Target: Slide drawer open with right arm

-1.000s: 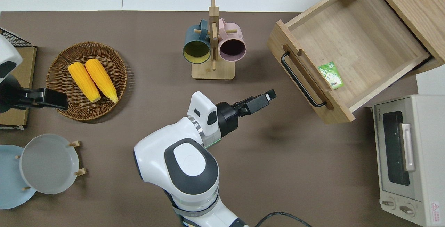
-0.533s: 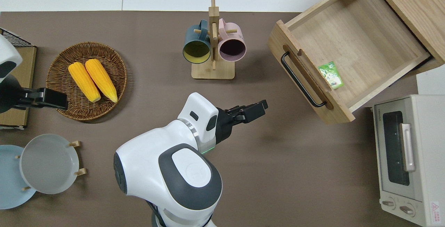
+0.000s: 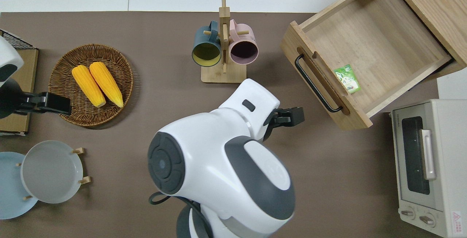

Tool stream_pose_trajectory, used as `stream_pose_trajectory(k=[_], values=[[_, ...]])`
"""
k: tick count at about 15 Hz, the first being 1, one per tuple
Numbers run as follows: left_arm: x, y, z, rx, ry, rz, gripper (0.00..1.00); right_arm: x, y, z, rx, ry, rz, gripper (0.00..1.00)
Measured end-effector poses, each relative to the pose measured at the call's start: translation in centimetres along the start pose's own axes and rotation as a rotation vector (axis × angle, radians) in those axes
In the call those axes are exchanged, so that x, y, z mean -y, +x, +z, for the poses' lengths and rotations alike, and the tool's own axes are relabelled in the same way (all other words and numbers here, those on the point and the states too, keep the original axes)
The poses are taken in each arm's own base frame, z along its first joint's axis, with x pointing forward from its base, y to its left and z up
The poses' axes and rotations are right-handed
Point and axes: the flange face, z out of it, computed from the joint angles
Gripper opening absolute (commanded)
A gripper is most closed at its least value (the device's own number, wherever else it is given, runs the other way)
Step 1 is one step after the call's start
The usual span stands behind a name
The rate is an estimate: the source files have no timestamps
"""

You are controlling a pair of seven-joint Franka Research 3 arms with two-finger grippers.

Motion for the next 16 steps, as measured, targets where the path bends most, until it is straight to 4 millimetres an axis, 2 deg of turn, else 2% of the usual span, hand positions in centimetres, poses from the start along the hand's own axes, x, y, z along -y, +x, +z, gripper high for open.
stream_pose_trajectory(k=[4,5,8,10,12,13,16], values=[[0.0,0.0,0.0,0.000,0.000,0.000,0.99,-8.5,1.7,-0.1,0.105,0.225,0.041,0.985],[0.0,0.0,0.0,0.000,0.000,0.000,0.99,-11.2,2.0,0.2,0.127,0.282,0.053,0.985],[0.0,0.0,0.0,0.000,0.000,0.000,0.99,-18.4,2.7,1.3,0.165,0.421,0.071,0.985],[0.0,0.0,0.0,0.000,0.000,0.000,0.99,-23.1,3.0,2.8,0.169,0.487,0.063,0.985],[0.0,0.0,0.0,0.000,0.000,0.000,0.99,-26.2,3.3,4.4,0.164,0.507,0.031,0.985],[0.0,0.0,0.0,0.000,0.000,0.000,0.99,-28.0,3.4,5.9,0.169,0.517,0.014,0.985],[0.0,0.0,0.0,0.000,0.000,0.000,0.99,-31.1,3.2,9.6,0.196,0.527,-0.022,0.987]])
